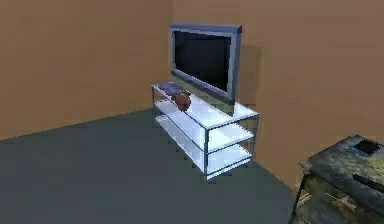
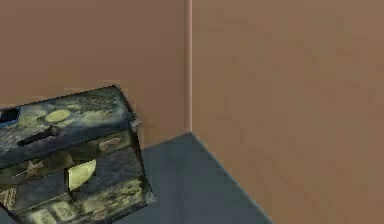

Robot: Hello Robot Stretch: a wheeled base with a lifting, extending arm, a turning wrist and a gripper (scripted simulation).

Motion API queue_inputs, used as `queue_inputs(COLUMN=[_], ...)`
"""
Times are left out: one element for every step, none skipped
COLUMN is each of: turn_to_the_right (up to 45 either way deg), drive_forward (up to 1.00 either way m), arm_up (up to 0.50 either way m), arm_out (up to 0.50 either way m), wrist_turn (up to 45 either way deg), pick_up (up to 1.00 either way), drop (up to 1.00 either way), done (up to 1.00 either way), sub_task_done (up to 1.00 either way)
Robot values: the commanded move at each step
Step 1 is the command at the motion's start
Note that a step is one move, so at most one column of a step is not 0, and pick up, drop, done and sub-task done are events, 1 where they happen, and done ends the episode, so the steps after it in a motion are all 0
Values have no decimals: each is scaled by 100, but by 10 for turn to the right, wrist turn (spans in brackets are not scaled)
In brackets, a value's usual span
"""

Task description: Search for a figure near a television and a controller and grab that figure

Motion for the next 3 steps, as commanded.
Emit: queue_inputs(turn_to_the_right=[-30,0,-240], drive_forward=[0,80,0], arm_up=[0,0,0], arm_out=[0,0,0], wrist_turn=[0,0,0], pick_up=[0,0,0], drop=[0,0,0], done=[0,0,0], sub_task_done=[0,0,0])
